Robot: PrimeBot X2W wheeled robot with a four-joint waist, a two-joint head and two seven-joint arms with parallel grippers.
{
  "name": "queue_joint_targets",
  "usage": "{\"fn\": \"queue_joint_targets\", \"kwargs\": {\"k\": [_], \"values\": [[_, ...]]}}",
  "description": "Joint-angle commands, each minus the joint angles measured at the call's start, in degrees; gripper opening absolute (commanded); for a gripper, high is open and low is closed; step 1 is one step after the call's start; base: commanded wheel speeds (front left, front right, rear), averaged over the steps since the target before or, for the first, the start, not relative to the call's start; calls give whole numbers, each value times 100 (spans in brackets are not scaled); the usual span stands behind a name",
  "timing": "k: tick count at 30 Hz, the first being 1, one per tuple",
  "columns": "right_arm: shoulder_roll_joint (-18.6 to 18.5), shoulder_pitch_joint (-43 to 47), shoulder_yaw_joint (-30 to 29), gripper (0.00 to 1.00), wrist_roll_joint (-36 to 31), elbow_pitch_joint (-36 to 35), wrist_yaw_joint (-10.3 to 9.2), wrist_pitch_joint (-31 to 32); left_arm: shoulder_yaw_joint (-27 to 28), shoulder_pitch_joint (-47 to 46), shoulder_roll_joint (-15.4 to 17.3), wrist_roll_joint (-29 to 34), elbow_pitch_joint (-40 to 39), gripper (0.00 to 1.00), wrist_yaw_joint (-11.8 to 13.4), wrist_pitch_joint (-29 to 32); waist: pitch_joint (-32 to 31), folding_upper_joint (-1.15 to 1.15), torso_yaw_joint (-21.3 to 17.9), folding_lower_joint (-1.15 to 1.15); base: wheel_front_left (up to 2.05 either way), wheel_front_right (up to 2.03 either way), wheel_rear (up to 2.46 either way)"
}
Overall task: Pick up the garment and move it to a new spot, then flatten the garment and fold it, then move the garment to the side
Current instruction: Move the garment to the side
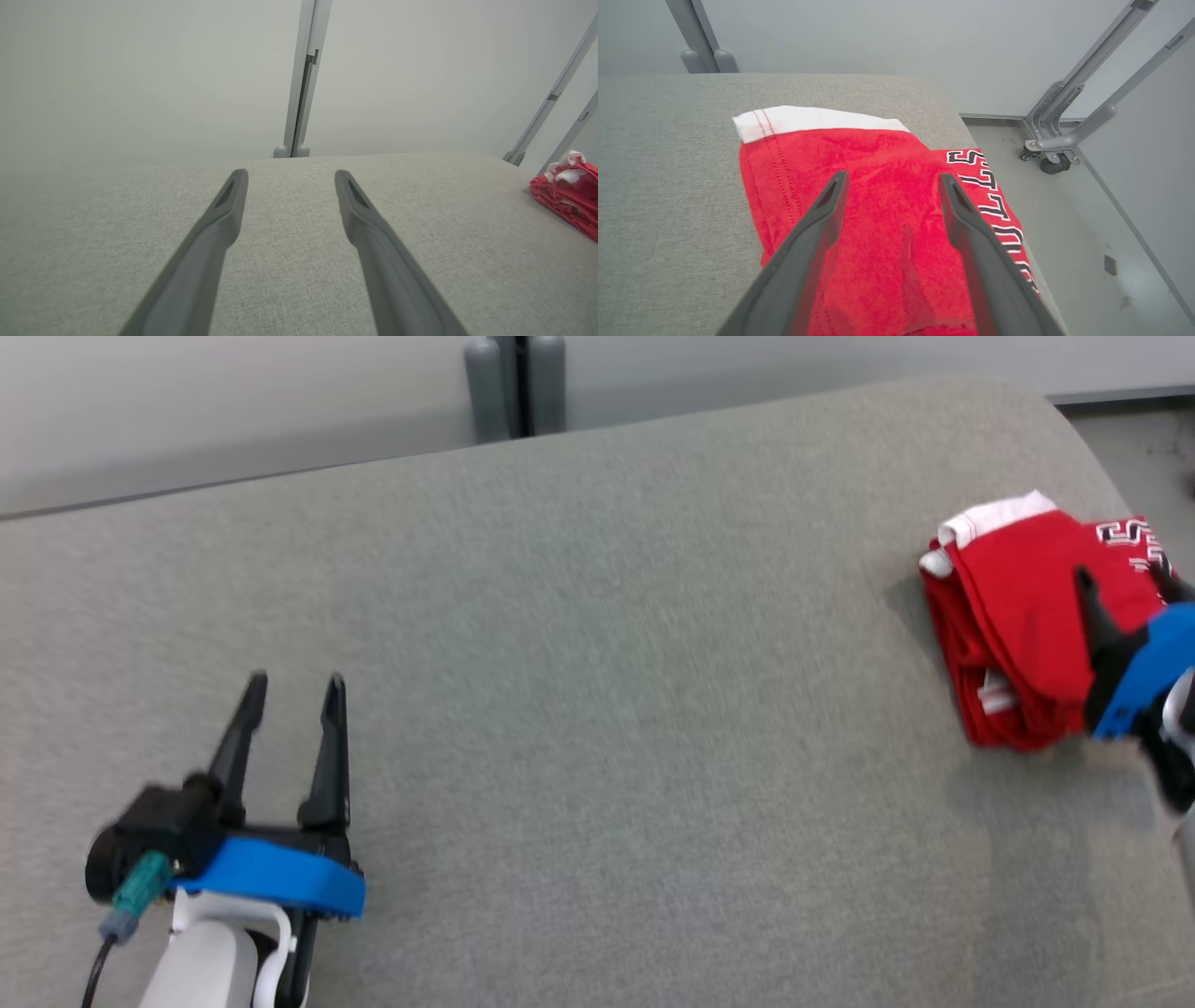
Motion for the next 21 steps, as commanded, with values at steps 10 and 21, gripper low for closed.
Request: {"fn": "queue_joint_targets", "kwargs": {"k": [10,21], "values": [[577,2104,-442,100,382,-1887,2,-1167,201,561,-193,-138,321,100,98,-179,-839,0,485,0,0,0,0],[1325,3663,-573,100,-47,-3647,1,-995,355,879,-319,-117,510,100,71,-193,-1279,0,1056,0,0,0,0]]}}
